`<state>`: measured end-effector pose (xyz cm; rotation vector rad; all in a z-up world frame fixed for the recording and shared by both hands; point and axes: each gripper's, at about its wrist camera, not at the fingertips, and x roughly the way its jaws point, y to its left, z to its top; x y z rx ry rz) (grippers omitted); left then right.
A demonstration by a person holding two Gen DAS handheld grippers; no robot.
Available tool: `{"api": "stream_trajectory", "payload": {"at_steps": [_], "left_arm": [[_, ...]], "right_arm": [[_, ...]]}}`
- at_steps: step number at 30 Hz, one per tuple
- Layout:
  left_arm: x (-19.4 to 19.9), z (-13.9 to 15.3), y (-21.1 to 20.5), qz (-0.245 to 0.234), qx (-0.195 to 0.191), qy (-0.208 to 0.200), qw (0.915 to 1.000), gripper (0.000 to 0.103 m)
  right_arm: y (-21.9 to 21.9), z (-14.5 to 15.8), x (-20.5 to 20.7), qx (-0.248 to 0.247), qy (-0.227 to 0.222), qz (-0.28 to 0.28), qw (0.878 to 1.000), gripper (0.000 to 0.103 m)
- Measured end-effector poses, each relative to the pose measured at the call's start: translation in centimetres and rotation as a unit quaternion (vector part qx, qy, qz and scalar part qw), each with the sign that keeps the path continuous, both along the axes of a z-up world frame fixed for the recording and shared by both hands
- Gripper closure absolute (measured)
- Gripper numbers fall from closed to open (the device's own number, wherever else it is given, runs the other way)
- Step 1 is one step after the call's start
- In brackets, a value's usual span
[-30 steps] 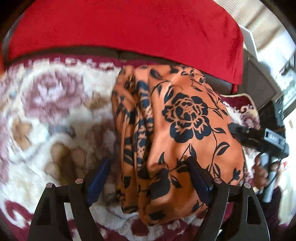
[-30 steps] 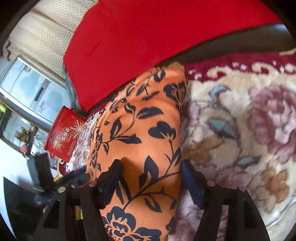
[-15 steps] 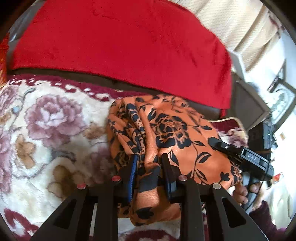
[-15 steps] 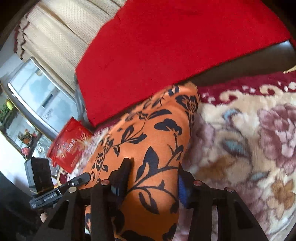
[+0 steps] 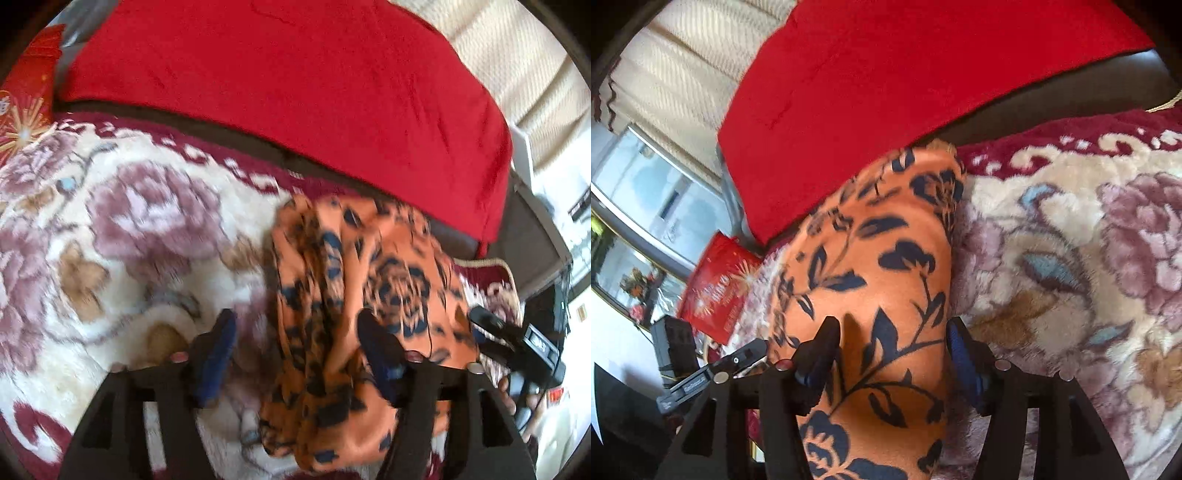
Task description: Fold small clothes
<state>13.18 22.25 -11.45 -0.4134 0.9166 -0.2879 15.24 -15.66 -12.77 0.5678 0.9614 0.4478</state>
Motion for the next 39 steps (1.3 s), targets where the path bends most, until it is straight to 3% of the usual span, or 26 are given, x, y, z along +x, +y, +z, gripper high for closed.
{"api": "stream_trajectory", "payload": {"at_steps": [1, 7, 12, 15, 20, 22, 25, 28, 35, 39], "left_arm": [[0.4, -0.1, 0.3, 0.005, -0.014, 0.003, 0.9999, 0.017], [2.5, -1.9, 0.1, -0.005, -0.122, 0.059, 0.9907, 0.017], [2.6, -3.5, -2.5, -0.047, -0.112, 0.106, 0.9869, 0.014], [2.8, -5.6, -3.7, -0.075, -0.123, 0.153, 0.9776, 0.009], [2.6, -5.3, -4.0, -0.076, -0.146, 0.124, 0.9786, 0.010], [2.3, -4.6, -4.7, -0.080, -0.127, 0.100, 0.9835, 0.027], [1.5, -3.0, -5.4, -0.086, -0.102, 0.061, 0.9892, 0.042], [1.0, -1.9, -5.8, -0.081, -0.093, 0.034, 0.9917, 0.052], [-0.4, 1.3, -8.4, -0.080, -0.060, -0.003, 0.9950, 0.057], [-2.2, 3.7, -10.9, -0.081, -0.019, -0.033, 0.9960, 0.059]], "right_arm": [[-0.5, 0.3, 0.0, 0.005, -0.006, -0.008, 1.000, 0.034], [-2.1, 0.3, 0.3, 0.041, 0.004, -0.027, 0.999, 0.033], [-1.6, 0.4, 0.4, 0.068, -0.002, -0.022, 0.997, 0.029], [-1.0, -0.7, 0.7, 0.076, 0.019, -0.011, 0.997, 0.028], [1.7, -3.5, 1.4, 0.072, 0.059, 0.017, 0.996, 0.027], [2.0, -3.5, 1.3, 0.072, 0.041, 0.015, 0.996, 0.030], [2.2, -2.6, 0.7, 0.057, 0.015, 0.010, 0.998, 0.042], [2.4, -1.3, 0.0, 0.036, -0.021, 0.004, 0.999, 0.047], [0.8, 1.9, -1.1, 0.019, -0.079, -0.012, 0.997, 0.050], [-1.0, 3.7, -2.4, 0.015, -0.110, -0.021, 0.994, 0.050]]}}
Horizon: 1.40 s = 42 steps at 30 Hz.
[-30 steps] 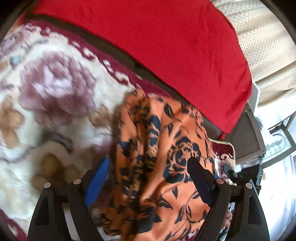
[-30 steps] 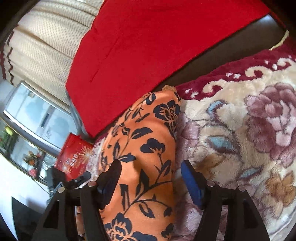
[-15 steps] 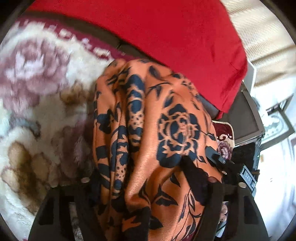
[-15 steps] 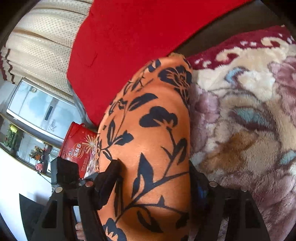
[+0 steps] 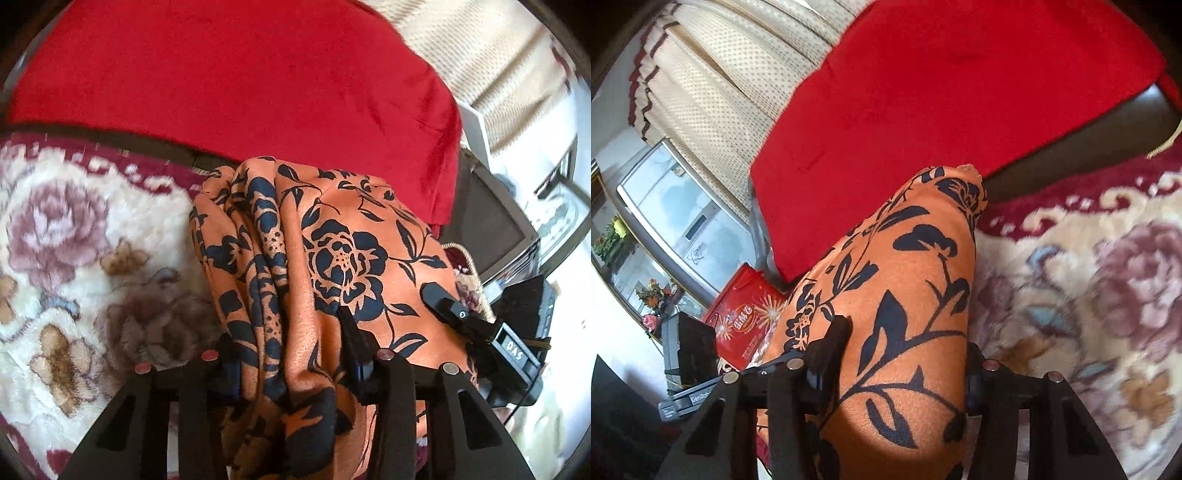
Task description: Fold small clothes
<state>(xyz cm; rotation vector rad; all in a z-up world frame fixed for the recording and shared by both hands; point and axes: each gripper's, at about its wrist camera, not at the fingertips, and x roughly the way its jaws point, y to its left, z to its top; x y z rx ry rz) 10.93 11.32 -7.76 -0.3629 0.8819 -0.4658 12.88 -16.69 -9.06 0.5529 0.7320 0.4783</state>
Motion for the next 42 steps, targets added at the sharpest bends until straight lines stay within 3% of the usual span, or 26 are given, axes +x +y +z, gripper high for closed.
{"api": "stream_trajectory", "payload": {"at_steps": [4, 12, 16, 20, 21, 22, 24, 25, 28, 31, 33, 35, 38, 40, 42], "left_arm": [[-2.0, 1.7, -3.3, -0.009, 0.043, -0.035, 0.9984, 0.061], [-3.9, 2.7, -7.8, -0.023, 0.094, -0.059, 0.9936, 0.063], [-3.6, 1.8, -9.3, -0.025, 0.119, -0.052, 0.9912, 0.063], [-3.2, -0.8, -10.8, -0.028, 0.154, -0.014, 0.9875, 0.062], [-2.9, -1.7, -11.1, -0.027, 0.165, 0.006, 0.9860, 0.056], [-2.7, -2.6, -11.1, -0.026, 0.166, 0.021, 0.9856, 0.041], [-2.4, -3.3, -10.6, -0.016, 0.164, 0.031, 0.9858, 0.023], [-2.3, -3.3, -10.2, -0.012, 0.163, 0.034, 0.9859, 0.018], [-2.0, -3.3, -9.0, -0.013, 0.134, 0.049, 0.9897, 0.017], [-2.1, -2.4, -7.7, -0.009, 0.129, 0.042, 0.9908, 0.017], [-2.6, -0.9, -6.8, 0.013, 0.136, 0.012, 0.9906, 0.017], [-2.8, 0.3, -6.2, 0.026, 0.144, -0.018, 0.9891, 0.017], [-2.7, -0.6, -7.1, 0.031, 0.211, -0.029, 0.9766, 0.017], [-2.4, -2.3, -7.9, 0.021, 0.244, -0.015, 0.9694, 0.016], [-2.5, -3.0, -7.8, 0.023, 0.243, -0.016, 0.9696, 0.015]], "right_arm": [[-2.8, 1.0, -1.6, -0.001, -0.024, -0.010, 1.000, 0.050], [-7.2, 1.9, -3.6, -0.009, -0.039, -0.029, 0.999, 0.050], [-8.2, 1.0, -3.7, -0.002, -0.020, -0.033, 0.999, 0.050], [-8.8, -1.2, -3.0, -0.005, 0.019, -0.030, 0.999, 0.050], [-8.8, -2.1, -2.6, -0.008, 0.039, -0.028, 0.999, 0.050], [-8.7, -3.1, -2.2, -0.015, 0.066, -0.026, 0.997, 0.050], [-8.7, -5.1, -1.5, -0.033, 0.113, -0.026, 0.993, 0.049], [-9.1, -5.5, -1.5, -0.019, 0.119, -0.026, 0.992, 0.048], [-9.8, -5.3, -1.5, -0.005, 0.130, -0.025, 0.991, 0.043], [-10.0, -3.7, -2.1, -0.051, 0.117, -0.045, 0.991, 0.040], [-10.5, -1.8, -2.9, -0.094, 0.078, -0.077, 0.990, 0.039], [-10.7, 0.8, -4.0, -0.125, 0.009, -0.111, 0.986, 0.039], [-10.5, 2.7, -4.0, -0.099, -0.039, -0.097, 0.990, 0.041], [-9.5, 2.2, -3.0, -0.094, -0.023, -0.072, 0.993, 0.060], [-8.0, -0.2, -1.1, -0.101, 0.041, -0.044, 0.993, 0.064]]}}
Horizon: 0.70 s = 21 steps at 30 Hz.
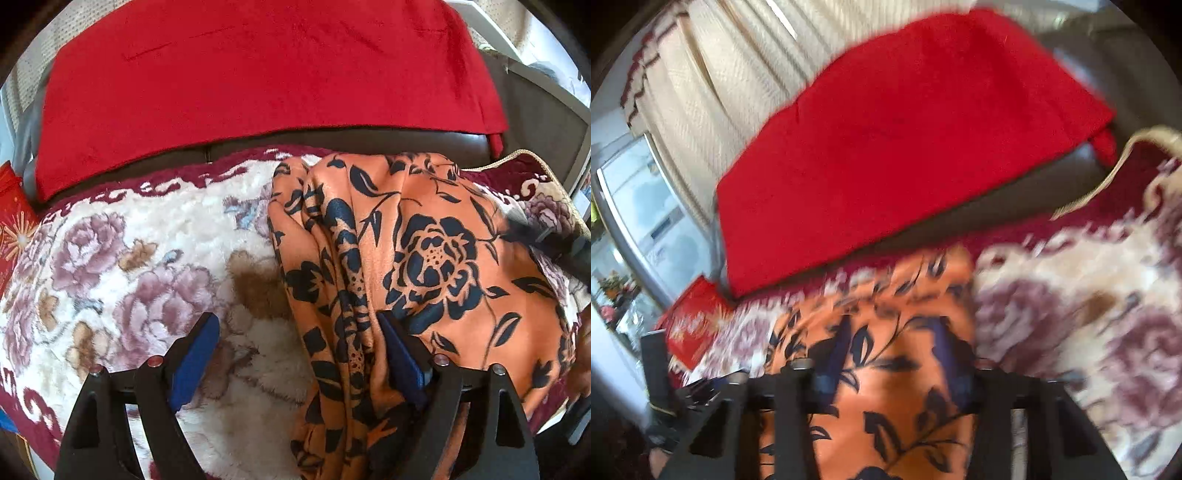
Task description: Fold small clothes
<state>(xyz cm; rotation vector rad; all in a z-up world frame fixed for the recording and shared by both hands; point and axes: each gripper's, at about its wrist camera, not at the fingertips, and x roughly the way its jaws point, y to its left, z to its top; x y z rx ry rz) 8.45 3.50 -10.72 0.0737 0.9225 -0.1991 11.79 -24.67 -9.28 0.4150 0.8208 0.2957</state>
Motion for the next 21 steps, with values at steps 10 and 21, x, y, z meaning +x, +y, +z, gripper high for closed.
{"api": "stream_trajectory", "payload": {"at_steps": [10, 21], "left_arm": [[-4.3, 4.9, 0.4, 0.043, 0.034, -0.097, 0.9938, 0.014], [-10.6, 8.8, 1.2, 0.063, 0.019, -0.128, 0.9896, 0.012]], "right_arm": [[1.0, 2.1, -4.9, -0.032, -0.023, -0.009, 0.999, 0.063], [3.7, 2.4, -11.7, -0.055, -0.020, 0.012, 0.998, 0.059]]}}
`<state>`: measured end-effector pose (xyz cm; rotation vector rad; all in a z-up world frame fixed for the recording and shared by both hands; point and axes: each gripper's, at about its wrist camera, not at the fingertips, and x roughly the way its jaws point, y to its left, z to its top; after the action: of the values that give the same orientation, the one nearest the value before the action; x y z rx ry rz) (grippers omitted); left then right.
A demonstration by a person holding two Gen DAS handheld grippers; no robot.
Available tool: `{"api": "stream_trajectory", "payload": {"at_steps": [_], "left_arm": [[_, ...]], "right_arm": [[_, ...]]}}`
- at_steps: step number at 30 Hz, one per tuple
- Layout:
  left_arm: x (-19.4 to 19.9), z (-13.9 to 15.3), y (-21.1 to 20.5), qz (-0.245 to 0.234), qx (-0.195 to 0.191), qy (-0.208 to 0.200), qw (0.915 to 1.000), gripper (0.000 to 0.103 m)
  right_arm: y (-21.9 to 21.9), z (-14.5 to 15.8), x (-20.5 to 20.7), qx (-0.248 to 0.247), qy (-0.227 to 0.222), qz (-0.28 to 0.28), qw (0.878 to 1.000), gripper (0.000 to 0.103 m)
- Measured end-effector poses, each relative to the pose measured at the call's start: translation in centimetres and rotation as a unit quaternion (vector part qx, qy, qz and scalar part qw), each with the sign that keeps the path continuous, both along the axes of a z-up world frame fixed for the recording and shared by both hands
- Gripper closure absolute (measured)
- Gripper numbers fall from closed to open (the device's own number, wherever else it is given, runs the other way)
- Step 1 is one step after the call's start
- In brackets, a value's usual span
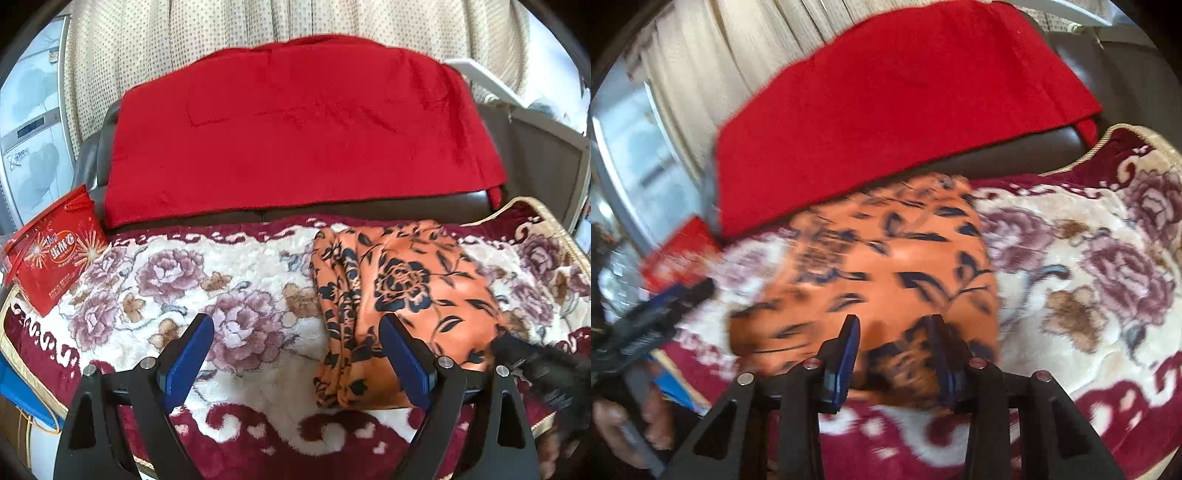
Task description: Fold small clothes
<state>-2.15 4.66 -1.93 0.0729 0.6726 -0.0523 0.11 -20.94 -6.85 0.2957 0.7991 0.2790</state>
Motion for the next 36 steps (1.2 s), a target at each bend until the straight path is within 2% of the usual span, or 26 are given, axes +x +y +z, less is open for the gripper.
{"api": "stream_trajectory", "payload": {"at_steps": [3, 7, 11, 13, 15, 19, 24, 27, 32, 36], "left_arm": [[-1.0, 1.1, -0.1, -0.002, 0.005, -0.008, 0.9999, 0.012], [-2.5, 2.9, 0.5, 0.001, 0.009, -0.029, 0.9995, 0.012], [-4.1, 4.7, 0.6, 0.011, 0.008, -0.043, 0.9990, 0.008], [-4.9, 5.4, 0.5, 0.009, 0.008, -0.048, 0.9988, 0.008], [-5.7, 6.2, 0.4, 0.010, 0.006, -0.050, 0.9987, 0.007], [-7.4, 7.5, 0.7, 0.011, -0.014, -0.050, 0.9986, 0.006], [-10.2, 9.4, 0.8, 0.047, 0.007, -0.095, 0.9944, 0.006], [-11.2, 10.4, 0.9, 0.034, 0.005, -0.095, 0.9948, 0.006], [-12.4, 11.9, 0.9, 0.040, 0.030, -0.119, 0.9916, 0.006], [-12.7, 12.4, 1.3, 0.036, 0.026, -0.117, 0.9921, 0.006]], "right_arm": [[1.1, -3.7, 1.2, -0.016, 0.073, 0.021, 0.997, 0.056], [0.3, -0.7, 0.1, 0.015, 0.035, 0.003, 0.999, 0.057], [0.1, 4.3, -2.9, -0.024, -0.035, -0.015, 0.999, 0.056], [0.2, 6.7, -4.7, -0.033, -0.063, -0.024, 0.997, 0.048], [0.2, 8.5, -6.0, -0.038, -0.086, -0.030, 0.995, 0.044], [1.3, 11.4, -9.5, -0.076, -0.124, -0.036, 0.989, 0.041], [2.0, 13.3, -11.9, -0.090, -0.157, -0.033, 0.983, 0.040], [2.2, 14.3, -12.7, -0.088, -0.166, -0.033, 0.982, 0.039], [2.6, 14.7, -12.9, -0.076, -0.168, -0.037, 0.982, 0.039], [3.6, 14.7, -12.9, -0.091, -0.170, -0.035, 0.981, 0.039]]}}
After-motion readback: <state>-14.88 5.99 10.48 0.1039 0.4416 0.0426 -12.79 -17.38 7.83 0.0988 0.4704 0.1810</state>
